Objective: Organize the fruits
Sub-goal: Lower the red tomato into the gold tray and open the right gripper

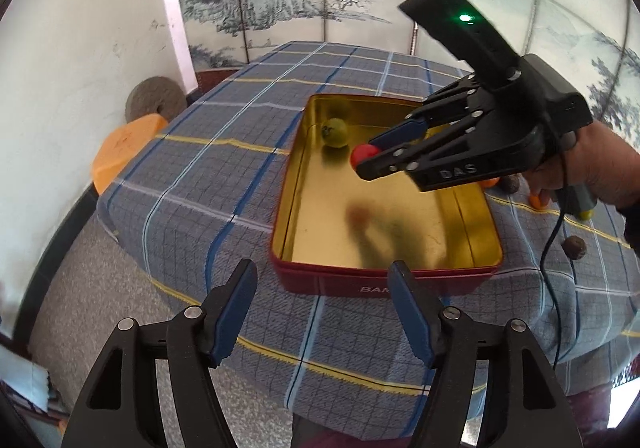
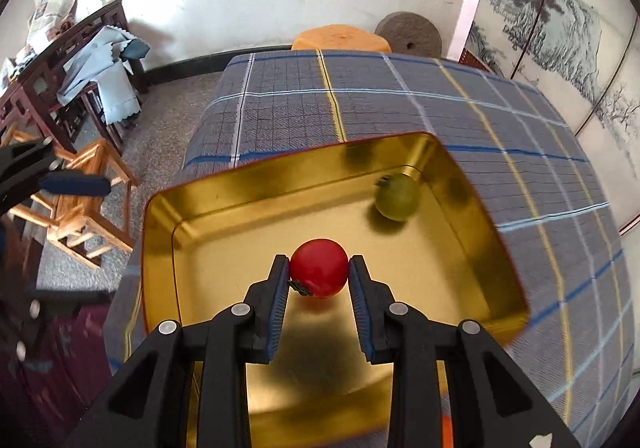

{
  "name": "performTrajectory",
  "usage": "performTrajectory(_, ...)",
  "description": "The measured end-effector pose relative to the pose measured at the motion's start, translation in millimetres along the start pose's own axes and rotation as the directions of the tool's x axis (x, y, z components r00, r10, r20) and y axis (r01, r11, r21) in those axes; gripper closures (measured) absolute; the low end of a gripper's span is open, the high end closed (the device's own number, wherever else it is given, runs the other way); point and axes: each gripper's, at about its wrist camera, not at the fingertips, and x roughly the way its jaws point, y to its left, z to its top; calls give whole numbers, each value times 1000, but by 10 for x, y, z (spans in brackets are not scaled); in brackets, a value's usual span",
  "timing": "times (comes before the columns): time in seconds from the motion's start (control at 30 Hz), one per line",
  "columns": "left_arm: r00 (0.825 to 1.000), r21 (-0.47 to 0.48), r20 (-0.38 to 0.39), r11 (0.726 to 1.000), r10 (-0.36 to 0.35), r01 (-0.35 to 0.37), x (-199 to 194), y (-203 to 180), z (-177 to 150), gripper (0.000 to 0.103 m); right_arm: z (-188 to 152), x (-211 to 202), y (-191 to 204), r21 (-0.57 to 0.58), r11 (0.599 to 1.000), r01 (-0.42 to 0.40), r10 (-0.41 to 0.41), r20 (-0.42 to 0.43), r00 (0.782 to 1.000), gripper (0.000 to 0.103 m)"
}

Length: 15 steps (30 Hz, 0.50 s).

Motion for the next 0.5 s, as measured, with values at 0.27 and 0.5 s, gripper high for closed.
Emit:
performTrajectory(0.27,999,-4,14,999,39,-39,-6,70,-48,32,227,248,-30,102,994,27,-26,-15,1000,75)
performTrajectory(0.5,999,-10,12,999,42,-42,-7,97,-71,29,291,280,-56,146,989,31,-31,-3,1000,75)
